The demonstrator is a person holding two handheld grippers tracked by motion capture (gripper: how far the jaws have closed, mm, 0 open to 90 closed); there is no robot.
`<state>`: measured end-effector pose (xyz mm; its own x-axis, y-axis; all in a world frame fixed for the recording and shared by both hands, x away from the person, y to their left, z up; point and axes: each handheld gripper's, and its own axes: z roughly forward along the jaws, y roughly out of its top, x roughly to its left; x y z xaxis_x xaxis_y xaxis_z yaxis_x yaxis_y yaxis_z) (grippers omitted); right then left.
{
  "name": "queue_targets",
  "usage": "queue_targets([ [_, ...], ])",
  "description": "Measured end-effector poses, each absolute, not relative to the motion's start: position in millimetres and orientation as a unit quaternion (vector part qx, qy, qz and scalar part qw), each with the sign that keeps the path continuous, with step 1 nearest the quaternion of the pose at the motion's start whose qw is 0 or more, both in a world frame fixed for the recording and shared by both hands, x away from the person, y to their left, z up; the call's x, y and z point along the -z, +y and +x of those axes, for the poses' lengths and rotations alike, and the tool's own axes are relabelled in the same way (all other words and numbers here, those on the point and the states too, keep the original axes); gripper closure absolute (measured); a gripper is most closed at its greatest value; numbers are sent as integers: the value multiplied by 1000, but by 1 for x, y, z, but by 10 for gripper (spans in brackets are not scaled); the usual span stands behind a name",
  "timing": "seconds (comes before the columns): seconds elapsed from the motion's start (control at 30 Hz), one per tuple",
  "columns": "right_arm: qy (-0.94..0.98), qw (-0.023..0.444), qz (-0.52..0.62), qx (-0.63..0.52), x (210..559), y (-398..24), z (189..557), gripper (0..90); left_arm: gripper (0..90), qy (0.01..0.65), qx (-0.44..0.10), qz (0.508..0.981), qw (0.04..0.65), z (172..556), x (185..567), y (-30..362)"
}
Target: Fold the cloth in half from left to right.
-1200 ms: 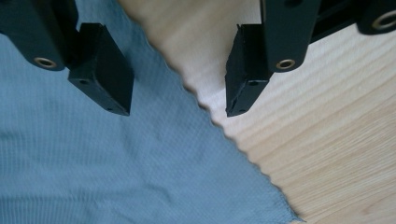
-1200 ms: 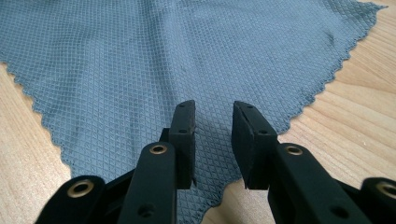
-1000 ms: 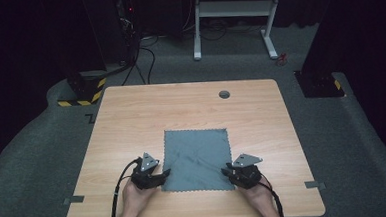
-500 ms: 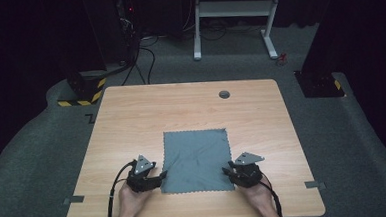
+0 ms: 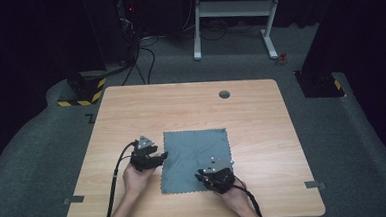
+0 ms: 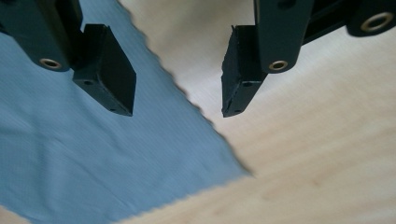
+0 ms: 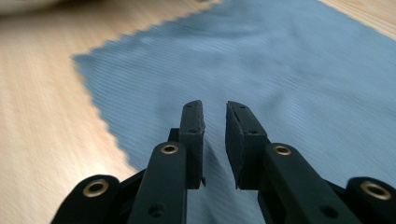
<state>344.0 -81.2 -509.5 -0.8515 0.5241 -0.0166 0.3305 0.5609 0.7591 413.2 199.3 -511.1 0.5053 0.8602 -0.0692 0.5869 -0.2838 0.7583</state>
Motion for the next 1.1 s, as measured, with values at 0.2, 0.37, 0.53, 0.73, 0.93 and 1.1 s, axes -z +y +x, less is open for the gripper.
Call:
queue_targets([
  [0.2, 888, 110, 203, -398, 512, -46, 337, 765, 468, 472, -196, 782, 357, 446, 510, 195],
  [0.37, 893, 97, 181, -401, 517, -19, 334, 761, 483, 489, -194, 775, 350, 463, 511, 193],
  [0.53, 894, 91, 172, -404, 519, -1, 333, 748, 481, 488, -196, 787, 322, 475, 515, 184],
  [0.73, 901, 84, 153, -397, 520, 14, 325, 696, 480, 503, -200, 778, 319, 483, 517, 183],
  [0.93, 906, 85, 144, -389, 524, 23, 317, 635, 503, 499, -199, 781, 319, 486, 517, 181],
  [1.1, 905, 88, 151, -387, 524, 24, 316, 626, 569, 489, -189, 791, 315, 489, 514, 179],
])
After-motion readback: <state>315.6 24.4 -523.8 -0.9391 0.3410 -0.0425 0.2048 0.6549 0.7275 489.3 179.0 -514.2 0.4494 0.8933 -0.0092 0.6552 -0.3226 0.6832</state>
